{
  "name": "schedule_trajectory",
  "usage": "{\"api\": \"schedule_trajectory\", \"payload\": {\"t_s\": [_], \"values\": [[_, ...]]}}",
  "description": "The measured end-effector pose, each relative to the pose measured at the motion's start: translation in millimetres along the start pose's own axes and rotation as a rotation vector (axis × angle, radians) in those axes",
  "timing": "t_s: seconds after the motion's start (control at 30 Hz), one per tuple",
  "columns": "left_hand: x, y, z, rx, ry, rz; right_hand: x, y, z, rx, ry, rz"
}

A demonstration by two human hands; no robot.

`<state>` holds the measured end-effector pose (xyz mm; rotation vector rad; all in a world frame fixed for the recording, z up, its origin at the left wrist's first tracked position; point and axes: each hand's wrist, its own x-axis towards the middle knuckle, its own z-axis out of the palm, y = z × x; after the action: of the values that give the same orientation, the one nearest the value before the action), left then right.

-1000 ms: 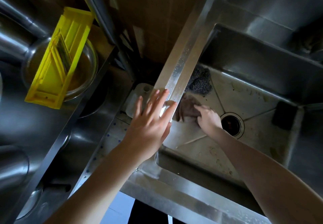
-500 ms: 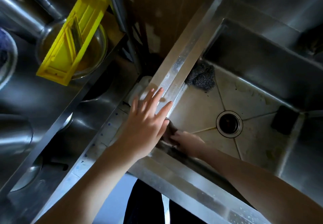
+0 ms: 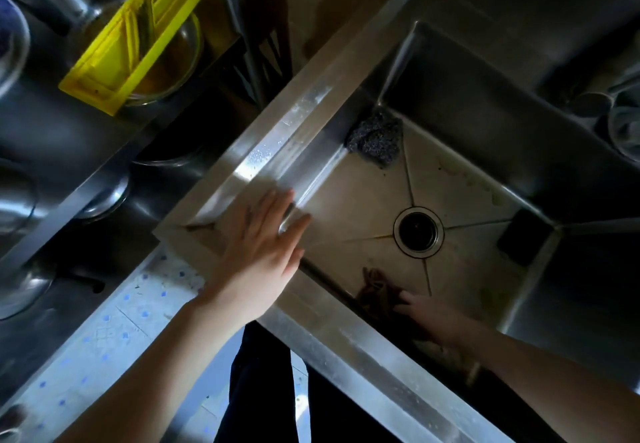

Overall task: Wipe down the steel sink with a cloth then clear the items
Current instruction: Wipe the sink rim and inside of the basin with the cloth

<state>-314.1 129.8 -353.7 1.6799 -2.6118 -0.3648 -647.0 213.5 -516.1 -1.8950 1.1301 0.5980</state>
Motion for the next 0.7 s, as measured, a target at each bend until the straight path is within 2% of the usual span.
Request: {"api": "schedule_trajectory", "payload": {"t_s": [0.17,0.37,0.57,0.7], "values": [[-17.8,11.8,1.5,0.026,-0.025,-0.024,22.6,-18.9,-17.3,-0.006,0.097,-0.077],[-31.5,23.1,4.4,-0.049,0.036,-0.068,90.0,-54.7,-65.8,0.146,0.248,0.021],[-35.7,23.5,8.5,-0.106,0.027,-0.059,98.5,-38.7,-89.5,-0.124,0.280,0.018],[-38.2,22.9,11.6,-0.093,0.067,-0.040,66.1,-21.9,-77.1,-0.126,0.239,0.121]]}}
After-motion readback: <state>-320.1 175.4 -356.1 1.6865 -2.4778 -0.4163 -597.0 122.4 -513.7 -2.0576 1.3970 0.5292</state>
